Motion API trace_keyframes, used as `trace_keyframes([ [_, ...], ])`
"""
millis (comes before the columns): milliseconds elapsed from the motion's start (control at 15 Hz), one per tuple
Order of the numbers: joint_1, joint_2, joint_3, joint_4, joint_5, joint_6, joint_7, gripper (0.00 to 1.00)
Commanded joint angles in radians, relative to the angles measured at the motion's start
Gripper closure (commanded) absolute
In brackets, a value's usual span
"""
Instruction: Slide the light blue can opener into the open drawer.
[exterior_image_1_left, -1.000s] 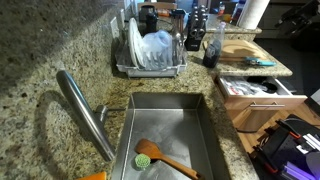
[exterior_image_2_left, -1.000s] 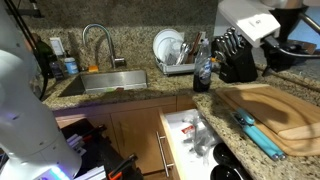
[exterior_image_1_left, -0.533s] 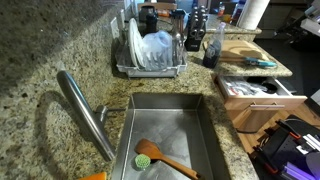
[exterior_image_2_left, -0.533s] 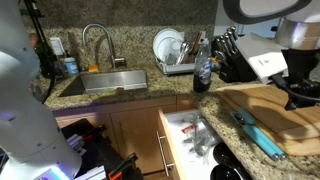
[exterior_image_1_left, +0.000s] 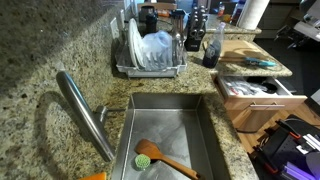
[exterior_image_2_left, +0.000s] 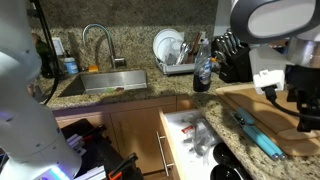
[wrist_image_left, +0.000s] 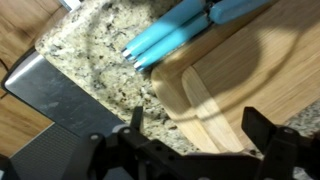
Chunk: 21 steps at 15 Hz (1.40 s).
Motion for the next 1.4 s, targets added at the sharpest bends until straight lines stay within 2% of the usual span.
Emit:
trace_keyframes([
  [0, -0.016, 0.086, -0.003, 0.004, -0.087, 0.068, 0.222, 0.0],
  [67, -0.046, 0.044, 0.036, -0.003, -0.072, 0.048, 0.138, 0.0],
  [267, -0.042, 0.084, 0.03, -0.002, -0.102, 0.067, 0.222, 0.0],
  [400, -0.01, 0.129, -0.023, 0.026, -0.144, 0.064, 0.409, 0.0],
  [667, 0.025, 0.167, -0.053, 0.011, -0.198, 0.045, 0.666, 0.0],
  [733, 0.031, 0.164, -0.044, 0.004, -0.202, 0.03, 0.687, 0.0],
  [800, -0.003, 0.151, -0.025, 0.003, -0.195, 0.056, 0.629, 0.0],
  [1000, 0.016, 0.161, -0.021, 0.004, -0.192, 0.041, 0.686, 0.0],
  [1333, -0.001, 0.18, -0.012, 0.03, -0.127, -0.087, 0.864, 0.0],
])
